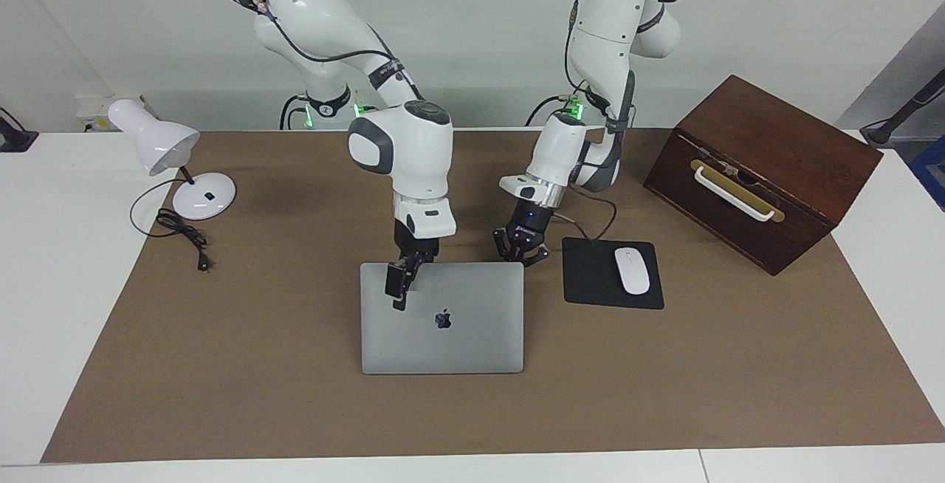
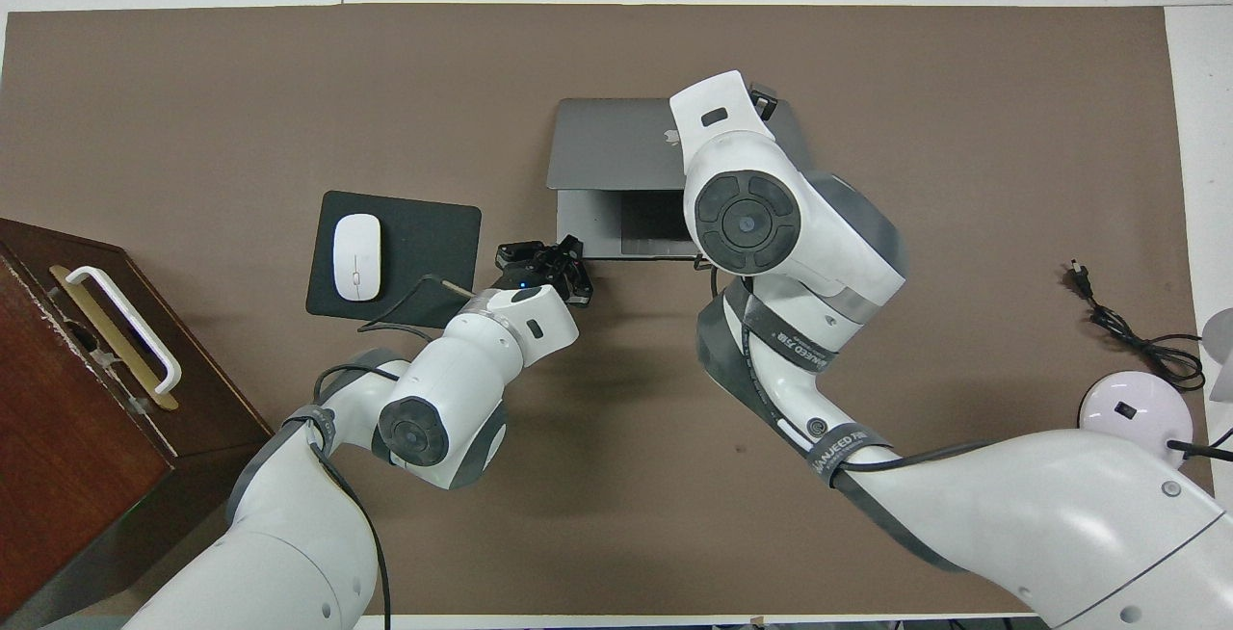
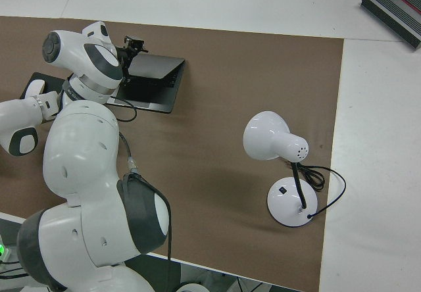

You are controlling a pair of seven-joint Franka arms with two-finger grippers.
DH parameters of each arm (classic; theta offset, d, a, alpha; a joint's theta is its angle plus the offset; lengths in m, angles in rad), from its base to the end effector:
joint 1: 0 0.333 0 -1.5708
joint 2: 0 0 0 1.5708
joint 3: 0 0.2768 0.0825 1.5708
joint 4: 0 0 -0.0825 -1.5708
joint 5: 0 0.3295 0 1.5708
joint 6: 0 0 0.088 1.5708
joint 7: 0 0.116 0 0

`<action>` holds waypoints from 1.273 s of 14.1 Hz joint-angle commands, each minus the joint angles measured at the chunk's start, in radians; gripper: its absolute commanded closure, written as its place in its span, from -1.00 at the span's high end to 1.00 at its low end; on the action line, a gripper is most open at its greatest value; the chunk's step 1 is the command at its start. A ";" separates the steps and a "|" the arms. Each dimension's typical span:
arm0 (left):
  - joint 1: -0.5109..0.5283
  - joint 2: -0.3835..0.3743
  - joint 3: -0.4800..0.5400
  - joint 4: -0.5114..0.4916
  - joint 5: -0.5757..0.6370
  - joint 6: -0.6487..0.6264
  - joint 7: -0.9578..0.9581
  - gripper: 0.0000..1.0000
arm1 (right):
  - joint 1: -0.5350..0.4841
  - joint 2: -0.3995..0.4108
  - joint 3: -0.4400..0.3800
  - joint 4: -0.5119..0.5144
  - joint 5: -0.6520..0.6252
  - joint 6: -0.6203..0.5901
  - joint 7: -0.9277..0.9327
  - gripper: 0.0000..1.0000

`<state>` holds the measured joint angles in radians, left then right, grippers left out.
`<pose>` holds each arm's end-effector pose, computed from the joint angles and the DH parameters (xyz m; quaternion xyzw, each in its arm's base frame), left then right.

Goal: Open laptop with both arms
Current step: 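Lift the laptop lid upward with the right gripper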

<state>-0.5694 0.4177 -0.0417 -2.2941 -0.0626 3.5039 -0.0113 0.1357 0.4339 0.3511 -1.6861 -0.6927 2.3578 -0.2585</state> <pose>0.4506 -0.3052 0.2685 0.8915 -0.2378 0.3645 0.1258 0.5733 0.2611 0.3723 0.8204 0.5176 0.1564 0.1861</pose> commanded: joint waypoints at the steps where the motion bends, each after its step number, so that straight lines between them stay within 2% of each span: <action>1: 0.003 0.069 0.002 0.021 0.007 0.003 0.005 -1.00 | -0.016 0.008 0.012 0.032 0.018 -0.020 -0.034 1.00; 9: 0.003 0.069 0.002 0.021 0.007 0.003 0.005 -1.00 | -0.022 0.008 0.012 0.069 0.088 -0.054 -0.099 1.00; 18: 0.002 0.069 0.002 0.019 0.007 0.003 0.007 -1.00 | -0.030 0.008 0.014 0.106 0.091 -0.084 -0.108 1.00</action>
<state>-0.5694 0.4180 -0.0417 -2.2941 -0.0626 3.5047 -0.0113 0.1227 0.4350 0.3505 -1.6147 -0.6302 2.3044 -0.3230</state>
